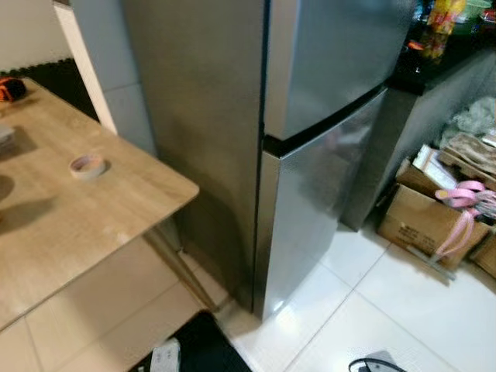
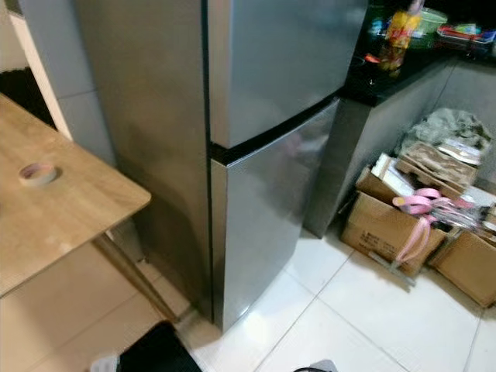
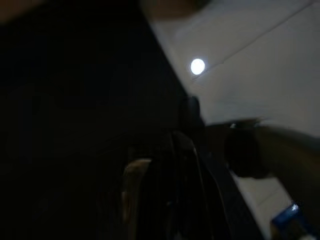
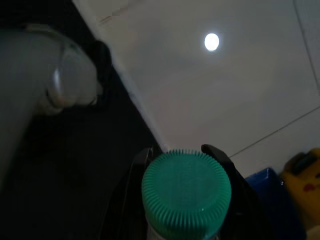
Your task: Restocking fridge
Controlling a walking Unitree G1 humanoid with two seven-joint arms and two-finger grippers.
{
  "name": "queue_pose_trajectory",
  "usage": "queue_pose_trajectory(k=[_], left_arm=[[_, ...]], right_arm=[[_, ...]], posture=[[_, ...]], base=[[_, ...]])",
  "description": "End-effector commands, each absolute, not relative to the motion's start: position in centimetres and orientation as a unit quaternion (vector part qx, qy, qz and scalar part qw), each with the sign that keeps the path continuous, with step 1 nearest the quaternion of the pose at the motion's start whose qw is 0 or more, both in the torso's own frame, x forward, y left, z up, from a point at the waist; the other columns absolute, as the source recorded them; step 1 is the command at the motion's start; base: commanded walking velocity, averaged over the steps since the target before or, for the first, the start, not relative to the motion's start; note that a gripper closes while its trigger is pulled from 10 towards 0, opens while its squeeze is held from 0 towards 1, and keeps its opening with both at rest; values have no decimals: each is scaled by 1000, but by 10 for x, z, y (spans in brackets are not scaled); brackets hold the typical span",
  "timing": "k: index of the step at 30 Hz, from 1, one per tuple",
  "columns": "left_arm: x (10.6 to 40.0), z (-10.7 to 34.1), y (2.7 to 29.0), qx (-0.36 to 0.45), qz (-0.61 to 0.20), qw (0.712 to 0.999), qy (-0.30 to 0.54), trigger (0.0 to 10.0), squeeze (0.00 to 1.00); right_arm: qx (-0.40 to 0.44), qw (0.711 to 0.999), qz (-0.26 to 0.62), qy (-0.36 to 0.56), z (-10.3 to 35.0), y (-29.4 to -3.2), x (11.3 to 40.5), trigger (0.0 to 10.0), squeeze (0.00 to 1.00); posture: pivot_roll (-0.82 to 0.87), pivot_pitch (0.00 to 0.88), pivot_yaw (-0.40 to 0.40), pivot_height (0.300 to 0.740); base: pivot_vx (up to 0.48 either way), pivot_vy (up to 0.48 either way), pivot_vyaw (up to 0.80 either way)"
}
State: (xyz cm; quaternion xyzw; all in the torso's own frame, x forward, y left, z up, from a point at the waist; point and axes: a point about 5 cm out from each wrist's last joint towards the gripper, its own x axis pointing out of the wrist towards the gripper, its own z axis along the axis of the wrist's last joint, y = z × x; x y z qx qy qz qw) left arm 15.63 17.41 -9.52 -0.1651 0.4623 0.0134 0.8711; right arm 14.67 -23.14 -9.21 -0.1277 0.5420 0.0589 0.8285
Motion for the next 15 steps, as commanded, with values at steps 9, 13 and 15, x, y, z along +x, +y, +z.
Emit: queue_pose_trajectory(k=[9,13,15], left_arm=[[144,-100,174,-156,3,860,485,10000,0],[144,-100,173,-162,4,860,484,10000,0],[144,-100,172,-163,2,860,484,10000,0]], right_arm=[[-129,832,62,536,-91,-229,150,10000,0],[-128,831,61,538,-92,-230,148,10000,0],[-129,831,61,538,-92,-230,148,10000,0]], posture=[[-129,0,-8,740],[-131,0,-9,740],[-131,0,-9,740]], base=[[0,-260,0],[0,-471,0],[0,-469,0]])
